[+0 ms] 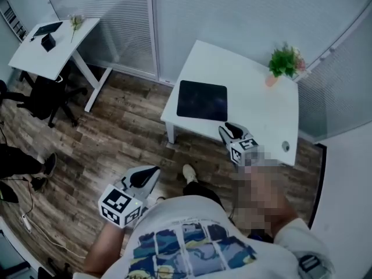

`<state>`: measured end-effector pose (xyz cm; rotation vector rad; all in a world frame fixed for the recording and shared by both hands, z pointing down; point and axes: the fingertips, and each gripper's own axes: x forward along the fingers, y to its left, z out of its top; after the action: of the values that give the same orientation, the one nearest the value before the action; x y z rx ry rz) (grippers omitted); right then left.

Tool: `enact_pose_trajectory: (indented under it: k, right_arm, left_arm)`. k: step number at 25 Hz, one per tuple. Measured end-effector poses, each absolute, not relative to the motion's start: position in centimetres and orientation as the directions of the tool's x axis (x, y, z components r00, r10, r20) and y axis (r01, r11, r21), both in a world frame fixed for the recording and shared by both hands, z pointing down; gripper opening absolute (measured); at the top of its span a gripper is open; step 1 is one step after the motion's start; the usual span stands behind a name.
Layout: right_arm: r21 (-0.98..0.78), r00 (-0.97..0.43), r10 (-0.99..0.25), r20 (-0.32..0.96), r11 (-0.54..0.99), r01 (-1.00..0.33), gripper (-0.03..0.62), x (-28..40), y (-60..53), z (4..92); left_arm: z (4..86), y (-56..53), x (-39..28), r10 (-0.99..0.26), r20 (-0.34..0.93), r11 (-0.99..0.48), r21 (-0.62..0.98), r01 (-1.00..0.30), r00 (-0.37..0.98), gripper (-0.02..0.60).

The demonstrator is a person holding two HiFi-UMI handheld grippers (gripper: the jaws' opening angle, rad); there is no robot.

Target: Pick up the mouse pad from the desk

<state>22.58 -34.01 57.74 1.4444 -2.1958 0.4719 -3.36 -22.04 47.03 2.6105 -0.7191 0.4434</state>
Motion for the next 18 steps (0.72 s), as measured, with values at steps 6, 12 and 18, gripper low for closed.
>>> enact_pose_trajectory:
  k: [6,12,18]
  right_arm:
    - [-0.032,-0.329,-0.739,0.588,0.385,-0.922,0.126,29.0,-42.3,61.3]
    - [-0.03,-0.331,-0.706,0.627,0.402,-0.915,0.147,32.7,-48.8,64.9]
    - [-0.027,-0.324,-0.668,0.67,0.414,-0.91,0.165,35.3,-54.0,68.9]
  left_arm:
    - [46.9,-27.3,0.5,-0.474,0.423,-0.743,0.279,-0.608,0.772,0.003]
    - [47.1,-31.2,3.4,-0.522,0.44,-0.696,0.276,-0.663,0.731,0.003]
    - [47.4,-34.3,5.4,-0.574,0.458,-0.639,0.267,-0.721,0.678,0.003]
